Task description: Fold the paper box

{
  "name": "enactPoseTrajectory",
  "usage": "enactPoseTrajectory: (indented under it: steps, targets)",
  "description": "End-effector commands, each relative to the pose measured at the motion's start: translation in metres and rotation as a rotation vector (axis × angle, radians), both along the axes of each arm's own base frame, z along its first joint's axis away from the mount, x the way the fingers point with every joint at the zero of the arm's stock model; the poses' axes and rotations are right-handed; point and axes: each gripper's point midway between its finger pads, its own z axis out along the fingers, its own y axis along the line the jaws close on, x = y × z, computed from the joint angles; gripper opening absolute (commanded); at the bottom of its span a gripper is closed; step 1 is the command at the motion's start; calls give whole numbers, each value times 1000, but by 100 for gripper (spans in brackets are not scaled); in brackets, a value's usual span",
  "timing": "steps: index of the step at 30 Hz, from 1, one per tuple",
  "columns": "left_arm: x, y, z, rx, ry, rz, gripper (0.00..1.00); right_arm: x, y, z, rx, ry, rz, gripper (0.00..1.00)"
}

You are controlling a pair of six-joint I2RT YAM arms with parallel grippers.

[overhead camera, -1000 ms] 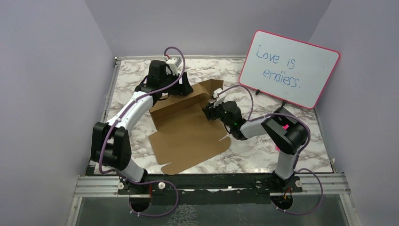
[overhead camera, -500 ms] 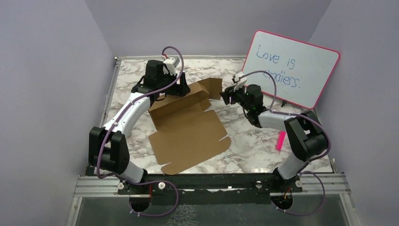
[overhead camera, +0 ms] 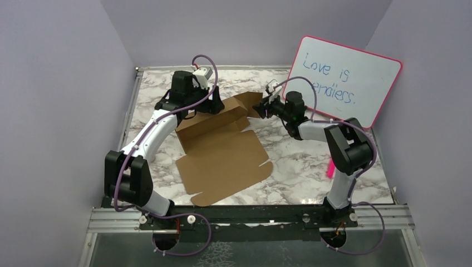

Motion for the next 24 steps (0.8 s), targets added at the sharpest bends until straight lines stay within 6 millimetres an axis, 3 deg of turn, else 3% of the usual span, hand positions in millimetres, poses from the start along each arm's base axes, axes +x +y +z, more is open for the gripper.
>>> enactPoseTrajectory:
  steps: [1,7,14,19,24]
  targets:
    - [1,3,12,9,-33,1,78,-4,11,8,18,-23,94,42]
    - [2,1,5,1,-9,-4,78,-29,0,-1,16,4,78,16]
    - [2,-3,7,-16,-7,-5,77,-51,-15,-8,-6,14,24,12]
    - [2,8,41,-3,-115,67,77,-53,-19,-3,1,2,-3,9]
    - [-15,11,79,31,-265,159,77,-51,-23,1,4,-7,-33,7]
